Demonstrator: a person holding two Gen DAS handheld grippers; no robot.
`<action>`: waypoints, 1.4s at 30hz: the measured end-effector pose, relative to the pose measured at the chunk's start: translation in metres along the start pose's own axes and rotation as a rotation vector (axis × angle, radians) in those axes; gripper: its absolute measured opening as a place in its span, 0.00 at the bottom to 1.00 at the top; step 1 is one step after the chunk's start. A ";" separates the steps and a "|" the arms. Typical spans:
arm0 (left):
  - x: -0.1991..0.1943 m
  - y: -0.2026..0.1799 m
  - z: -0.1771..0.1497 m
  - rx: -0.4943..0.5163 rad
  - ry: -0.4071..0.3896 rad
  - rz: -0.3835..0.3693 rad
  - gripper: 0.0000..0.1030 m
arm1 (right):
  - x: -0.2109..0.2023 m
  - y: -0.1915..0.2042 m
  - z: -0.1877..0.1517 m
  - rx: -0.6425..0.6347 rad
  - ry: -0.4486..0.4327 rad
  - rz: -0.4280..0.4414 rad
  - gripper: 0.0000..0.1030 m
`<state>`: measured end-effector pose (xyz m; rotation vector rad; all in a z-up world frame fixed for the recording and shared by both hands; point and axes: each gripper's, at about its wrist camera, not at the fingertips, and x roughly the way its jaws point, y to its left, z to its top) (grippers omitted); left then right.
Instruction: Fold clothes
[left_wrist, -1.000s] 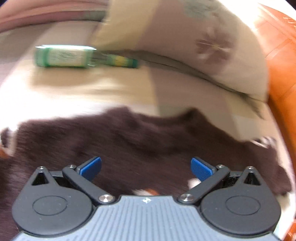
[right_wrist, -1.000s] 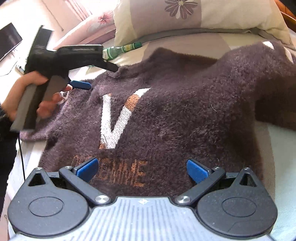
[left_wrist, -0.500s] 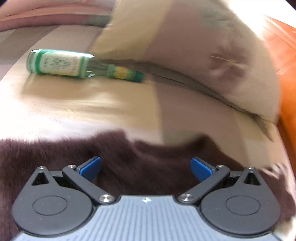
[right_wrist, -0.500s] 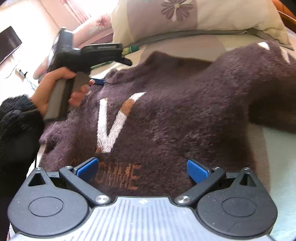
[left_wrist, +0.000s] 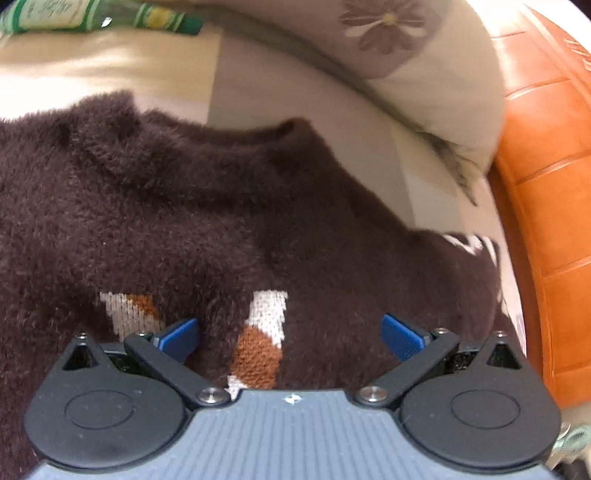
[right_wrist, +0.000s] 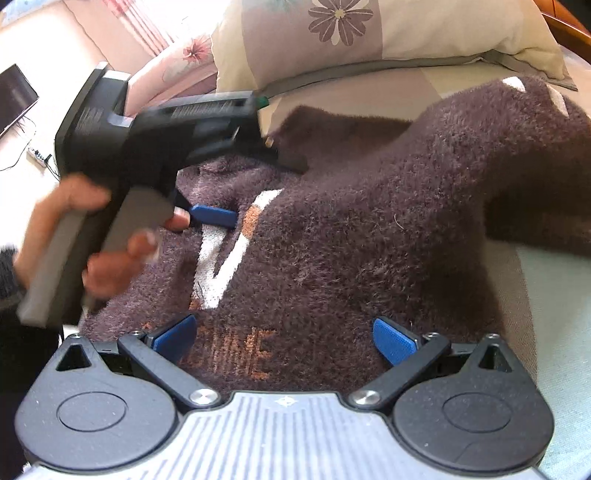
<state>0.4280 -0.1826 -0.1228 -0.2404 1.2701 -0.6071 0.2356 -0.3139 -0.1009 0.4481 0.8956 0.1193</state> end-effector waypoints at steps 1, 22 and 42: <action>-0.005 -0.005 0.001 0.019 0.008 -0.002 0.99 | 0.000 0.000 0.000 -0.001 0.002 -0.002 1.00; 0.025 -0.048 0.007 0.153 -0.054 -0.030 0.99 | -0.013 -0.007 -0.019 -0.064 0.000 0.004 1.00; -0.004 -0.085 0.008 0.415 -0.181 0.317 0.99 | -0.003 0.004 -0.025 -0.131 0.006 -0.049 1.00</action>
